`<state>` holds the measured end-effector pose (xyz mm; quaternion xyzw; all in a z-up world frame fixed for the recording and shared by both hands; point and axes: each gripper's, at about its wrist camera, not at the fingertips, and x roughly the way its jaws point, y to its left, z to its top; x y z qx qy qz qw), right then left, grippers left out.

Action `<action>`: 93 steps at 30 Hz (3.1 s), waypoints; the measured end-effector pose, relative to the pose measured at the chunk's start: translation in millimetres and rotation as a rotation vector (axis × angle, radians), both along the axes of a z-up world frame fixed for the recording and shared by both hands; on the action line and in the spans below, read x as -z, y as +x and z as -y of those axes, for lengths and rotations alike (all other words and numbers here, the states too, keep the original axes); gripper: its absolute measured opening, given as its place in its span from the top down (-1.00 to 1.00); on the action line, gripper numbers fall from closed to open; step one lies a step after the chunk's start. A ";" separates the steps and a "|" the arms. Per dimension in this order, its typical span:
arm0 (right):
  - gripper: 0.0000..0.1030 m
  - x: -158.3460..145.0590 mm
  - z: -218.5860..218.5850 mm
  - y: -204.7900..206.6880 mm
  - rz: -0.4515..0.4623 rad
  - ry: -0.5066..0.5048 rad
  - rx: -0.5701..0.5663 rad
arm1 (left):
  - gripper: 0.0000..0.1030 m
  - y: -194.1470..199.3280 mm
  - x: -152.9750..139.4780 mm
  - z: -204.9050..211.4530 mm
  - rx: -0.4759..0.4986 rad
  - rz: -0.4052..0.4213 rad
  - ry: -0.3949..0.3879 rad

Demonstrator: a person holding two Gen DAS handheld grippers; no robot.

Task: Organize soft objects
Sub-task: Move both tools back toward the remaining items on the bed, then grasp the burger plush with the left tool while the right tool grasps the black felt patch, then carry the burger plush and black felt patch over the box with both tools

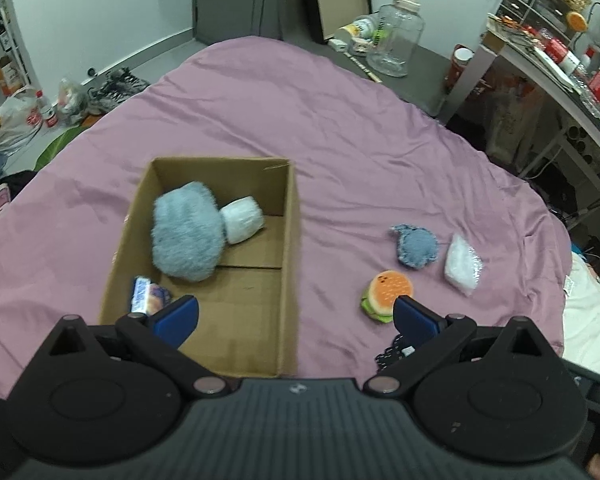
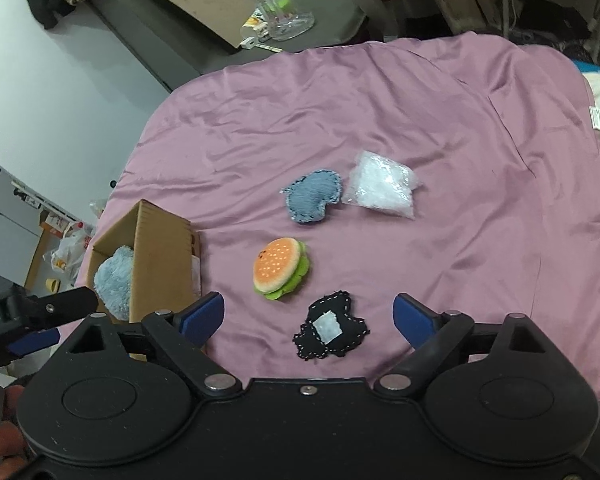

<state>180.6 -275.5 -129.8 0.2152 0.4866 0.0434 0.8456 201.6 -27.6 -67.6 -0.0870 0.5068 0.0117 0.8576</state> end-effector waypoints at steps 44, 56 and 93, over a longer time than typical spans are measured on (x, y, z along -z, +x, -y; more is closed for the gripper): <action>0.34 111.6 3.3 54.2 -0.260 0.097 -0.084 | -0.47 87.9 114.1 95.0 0.141 -0.213 -0.023; 0.46 119.0 27.3 52.7 -0.264 0.249 0.021 | -0.34 97.2 140.2 117.9 0.187 -0.255 -0.027; 0.46 8.2 14.2 16.5 0.024 0.106 0.012 | 0.09 41.4 26.3 62.9 0.122 -0.008 -0.030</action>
